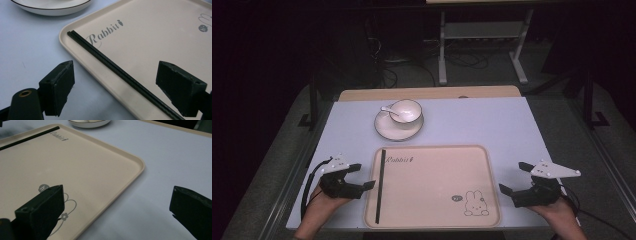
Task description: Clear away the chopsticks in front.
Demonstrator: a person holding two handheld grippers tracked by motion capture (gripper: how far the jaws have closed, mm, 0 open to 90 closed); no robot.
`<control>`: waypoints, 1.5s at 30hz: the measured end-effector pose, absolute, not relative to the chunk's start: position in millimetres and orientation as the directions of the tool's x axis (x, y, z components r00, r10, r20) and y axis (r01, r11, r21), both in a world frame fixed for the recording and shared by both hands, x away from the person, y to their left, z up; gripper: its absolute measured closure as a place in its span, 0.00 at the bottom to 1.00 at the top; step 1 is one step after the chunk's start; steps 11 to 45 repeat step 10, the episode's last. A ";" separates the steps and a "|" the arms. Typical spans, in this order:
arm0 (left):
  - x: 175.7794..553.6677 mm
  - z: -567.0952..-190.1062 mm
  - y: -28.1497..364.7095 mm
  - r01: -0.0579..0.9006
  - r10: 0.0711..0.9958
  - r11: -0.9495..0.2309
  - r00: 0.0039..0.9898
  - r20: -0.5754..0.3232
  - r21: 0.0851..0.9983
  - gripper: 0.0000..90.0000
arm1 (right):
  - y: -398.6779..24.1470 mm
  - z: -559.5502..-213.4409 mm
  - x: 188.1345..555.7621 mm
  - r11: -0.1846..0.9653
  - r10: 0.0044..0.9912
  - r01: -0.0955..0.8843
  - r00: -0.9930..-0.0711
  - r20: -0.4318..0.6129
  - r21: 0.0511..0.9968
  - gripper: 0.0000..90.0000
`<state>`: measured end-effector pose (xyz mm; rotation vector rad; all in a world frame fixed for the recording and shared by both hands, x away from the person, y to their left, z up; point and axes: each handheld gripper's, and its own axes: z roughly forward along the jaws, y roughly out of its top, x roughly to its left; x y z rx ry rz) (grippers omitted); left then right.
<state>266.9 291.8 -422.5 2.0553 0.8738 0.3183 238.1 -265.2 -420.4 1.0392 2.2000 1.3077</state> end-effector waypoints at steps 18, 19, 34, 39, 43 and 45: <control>263.1 -425.9 297.0 0.472 0.696 -0.387 0.713 -0.085 0.792 0.16 | -264.4 -420.6 238.4 0.294 0.753 0.404 -0.656 0.051 0.866 0.00; 263.1 -425.9 297.0 0.472 0.696 -0.387 0.713 -0.085 0.792 0.16 | -264.4 -420.6 238.4 0.294 0.753 0.404 -0.656 0.051 0.866 0.00; 263.1 -425.9 297.0 0.472 0.696 -0.387 0.713 -0.085 0.792 0.16 | -264.4 -420.6 238.4 0.294 0.753 0.404 -0.656 0.051 0.866 0.00; 263.1 -425.9 297.0 0.472 0.696 -0.387 0.713 -0.085 0.792 0.16 | -264.4 -420.6 238.4 0.294 0.753 0.404 -0.656 0.051 0.866 0.00; 263.1 -425.9 297.0 0.472 0.696 -0.387 0.713 -0.085 0.792 0.16 | -264.4 -420.6 238.4 0.294 0.753 0.404 -0.656 0.051 0.866 0.00; 263.1 -425.9 297.0 0.472 0.696 -0.387 0.713 -0.085 0.792 0.16 | -264.4 -420.6 238.4 0.294 0.753 0.404 -0.656 0.051 0.866 0.00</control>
